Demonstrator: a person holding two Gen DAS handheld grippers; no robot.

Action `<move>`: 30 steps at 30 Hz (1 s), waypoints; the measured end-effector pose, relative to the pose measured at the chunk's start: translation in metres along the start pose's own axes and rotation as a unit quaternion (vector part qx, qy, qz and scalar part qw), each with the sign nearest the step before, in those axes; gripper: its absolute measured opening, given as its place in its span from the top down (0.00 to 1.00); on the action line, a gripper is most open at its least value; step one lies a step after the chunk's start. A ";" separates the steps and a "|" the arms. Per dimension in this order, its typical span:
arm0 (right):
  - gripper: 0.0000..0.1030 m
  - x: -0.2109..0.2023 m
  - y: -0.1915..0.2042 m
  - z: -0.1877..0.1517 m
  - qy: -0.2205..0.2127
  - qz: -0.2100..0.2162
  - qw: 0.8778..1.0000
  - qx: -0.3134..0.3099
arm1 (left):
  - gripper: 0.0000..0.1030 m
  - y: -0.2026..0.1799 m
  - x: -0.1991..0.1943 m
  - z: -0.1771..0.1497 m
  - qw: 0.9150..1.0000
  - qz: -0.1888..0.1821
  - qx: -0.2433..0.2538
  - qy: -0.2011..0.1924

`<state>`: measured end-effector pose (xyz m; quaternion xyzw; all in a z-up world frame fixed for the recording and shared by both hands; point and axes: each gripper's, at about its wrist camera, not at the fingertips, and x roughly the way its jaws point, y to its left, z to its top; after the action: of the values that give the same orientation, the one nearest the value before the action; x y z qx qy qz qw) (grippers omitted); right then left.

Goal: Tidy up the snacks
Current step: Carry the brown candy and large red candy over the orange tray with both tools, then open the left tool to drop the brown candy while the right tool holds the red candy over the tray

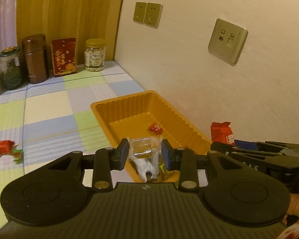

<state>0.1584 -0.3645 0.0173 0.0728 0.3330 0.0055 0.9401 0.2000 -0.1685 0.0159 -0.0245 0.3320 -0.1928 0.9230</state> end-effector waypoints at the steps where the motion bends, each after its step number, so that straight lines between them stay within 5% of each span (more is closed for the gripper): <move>1: 0.62 0.003 -0.001 0.002 0.000 0.000 1.000 -0.001 | 0.69 0.000 0.006 0.002 1.000 -0.001 0.002 0.001; 15: 0.62 0.046 -0.015 0.022 0.010 -0.014 1.000 -0.001 | 0.67 -0.004 0.069 0.023 0.999 -0.021 0.017 0.026; 19: 0.62 0.052 -0.019 0.022 0.014 -0.017 1.000 0.002 | 0.56 -0.002 0.086 0.028 0.999 -0.027 0.018 0.043; 30: 0.62 0.054 -0.018 0.020 0.018 -0.011 1.000 0.009 | 0.56 0.034 0.065 0.026 0.999 0.017 -0.015 0.030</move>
<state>0.2126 -0.3823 -0.0035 0.0779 0.3503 -0.0063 0.9334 0.2733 -0.1634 -0.0094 -0.0267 0.3625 -0.1733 0.9154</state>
